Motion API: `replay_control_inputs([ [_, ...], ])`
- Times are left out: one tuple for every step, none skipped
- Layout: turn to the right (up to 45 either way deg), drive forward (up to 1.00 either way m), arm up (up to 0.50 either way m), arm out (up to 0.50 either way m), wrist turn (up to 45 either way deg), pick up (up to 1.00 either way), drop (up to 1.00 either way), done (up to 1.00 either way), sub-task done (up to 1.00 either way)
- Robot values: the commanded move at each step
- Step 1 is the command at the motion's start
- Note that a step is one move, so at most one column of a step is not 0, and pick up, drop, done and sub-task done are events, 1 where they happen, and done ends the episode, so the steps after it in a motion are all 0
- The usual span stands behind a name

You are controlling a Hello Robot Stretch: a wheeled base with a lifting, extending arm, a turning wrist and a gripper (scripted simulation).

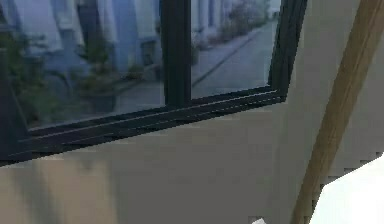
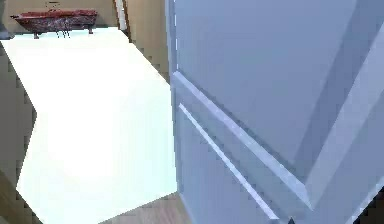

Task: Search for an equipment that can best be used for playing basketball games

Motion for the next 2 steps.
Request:
replay_control_inputs([
  [30.0, 0.00, 0.00, 0.00, 0.0, 0.00, 0.00, 0.00, 0.00],
  [0.0, 0.40, 0.00, 0.00, 0.0, 0.00, 0.00, 0.00, 0.00],
])
